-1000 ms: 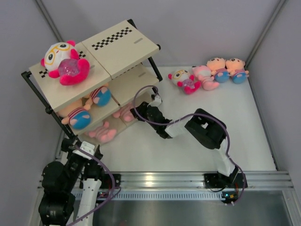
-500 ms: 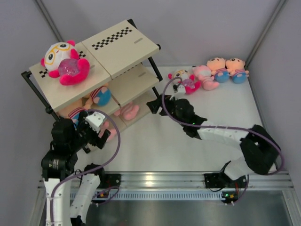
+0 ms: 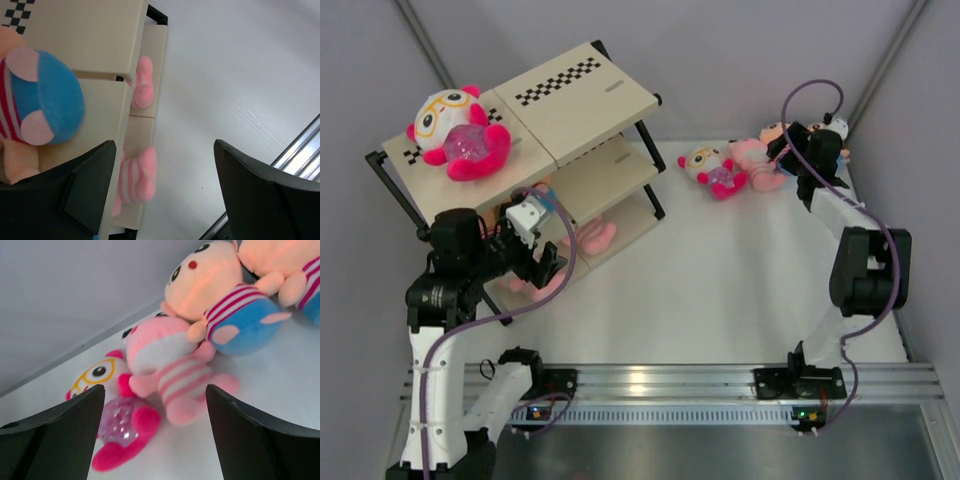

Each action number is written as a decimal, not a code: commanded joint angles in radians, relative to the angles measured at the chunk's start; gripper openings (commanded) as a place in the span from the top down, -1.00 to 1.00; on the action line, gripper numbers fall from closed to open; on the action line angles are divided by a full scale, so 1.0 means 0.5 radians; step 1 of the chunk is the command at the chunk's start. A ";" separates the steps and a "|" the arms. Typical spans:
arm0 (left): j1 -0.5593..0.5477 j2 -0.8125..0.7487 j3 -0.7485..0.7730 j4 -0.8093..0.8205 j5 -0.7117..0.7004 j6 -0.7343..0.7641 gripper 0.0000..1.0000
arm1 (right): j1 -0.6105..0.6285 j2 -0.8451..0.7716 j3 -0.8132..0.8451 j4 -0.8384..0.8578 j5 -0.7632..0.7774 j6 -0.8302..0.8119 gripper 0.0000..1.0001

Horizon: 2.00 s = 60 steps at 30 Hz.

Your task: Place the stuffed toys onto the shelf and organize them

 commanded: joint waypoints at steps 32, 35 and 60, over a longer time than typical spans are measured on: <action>-0.019 -0.079 -0.169 0.008 -0.032 0.053 -0.72 | 0.017 0.019 0.007 -0.104 0.452 -0.195 1.00; -0.019 -0.162 -0.191 -0.038 -0.054 0.077 -0.71 | 0.017 -0.297 -0.088 -0.076 0.504 -0.333 1.00; 0.042 -0.794 -0.436 -0.173 -0.557 0.148 -0.85 | 1.305 -1.090 -0.849 0.202 0.550 -0.352 1.00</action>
